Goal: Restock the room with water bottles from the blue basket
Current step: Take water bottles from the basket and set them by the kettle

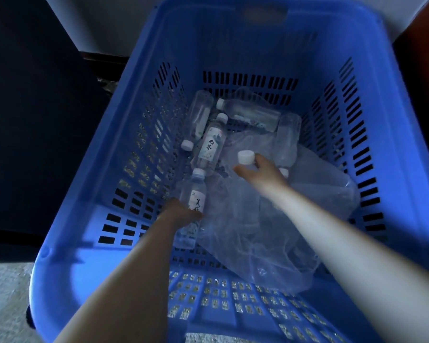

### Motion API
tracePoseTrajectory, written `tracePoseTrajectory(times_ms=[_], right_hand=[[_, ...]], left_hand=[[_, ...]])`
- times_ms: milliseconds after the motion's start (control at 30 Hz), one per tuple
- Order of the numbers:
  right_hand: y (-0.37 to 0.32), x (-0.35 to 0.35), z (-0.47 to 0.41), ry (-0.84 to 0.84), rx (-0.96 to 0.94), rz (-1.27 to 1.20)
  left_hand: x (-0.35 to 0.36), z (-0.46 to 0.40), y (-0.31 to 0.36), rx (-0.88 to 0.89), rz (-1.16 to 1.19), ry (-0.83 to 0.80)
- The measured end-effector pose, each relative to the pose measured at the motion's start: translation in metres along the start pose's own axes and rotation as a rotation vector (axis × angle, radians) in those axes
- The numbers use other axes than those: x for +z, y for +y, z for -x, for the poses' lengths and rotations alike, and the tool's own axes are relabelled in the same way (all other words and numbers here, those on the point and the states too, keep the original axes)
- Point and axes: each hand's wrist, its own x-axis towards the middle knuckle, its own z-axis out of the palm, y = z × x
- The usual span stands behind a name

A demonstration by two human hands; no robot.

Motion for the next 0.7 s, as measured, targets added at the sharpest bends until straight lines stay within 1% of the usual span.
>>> tracePoseTrajectory(times_ms=[167, 233, 300, 333, 400, 467, 533, 600, 700], right_hand=[[0.013, 0.023, -0.005, -0.082, 0.042, -0.186], [0.02, 0.027, -0.007, -0.167, 0.032, -0.256], [0.037, 0.029, -0.005, -0.276, 0.01, -0.145], [0.048, 0.029, -0.002, -0.288, 0.03, -0.038], [0.068, 0.026, 0.003, -0.228, 0.087, 0.134], [0.074, 0.023, 0.005, -0.218, 0.131, 0.191], [0.071, 0.026, 0.011, -0.271, 0.172, 0.208], [0.067, 0.038, 0.016, -0.346, 0.225, 0.187], [0.066, 0.056, 0.016, -0.365, 0.24, 0.303]], left_hand=[[0.0, 0.003, 0.001, 0.015, 0.038, 0.003], [-0.001, 0.006, 0.002, 0.02, 0.063, -0.004], [-0.001, 0.007, 0.002, 0.008, 0.079, -0.02], [-0.002, 0.009, 0.002, 0.001, 0.102, -0.028], [-0.002, 0.009, 0.003, -0.02, 0.172, -0.054], [0.001, 0.007, -0.001, -0.044, 0.209, -0.08], [0.005, 0.008, -0.002, -0.035, 0.225, -0.118], [0.003, 0.031, 0.01, -0.017, 0.23, -0.146], [0.004, 0.039, 0.019, 0.02, 0.257, -0.151]])
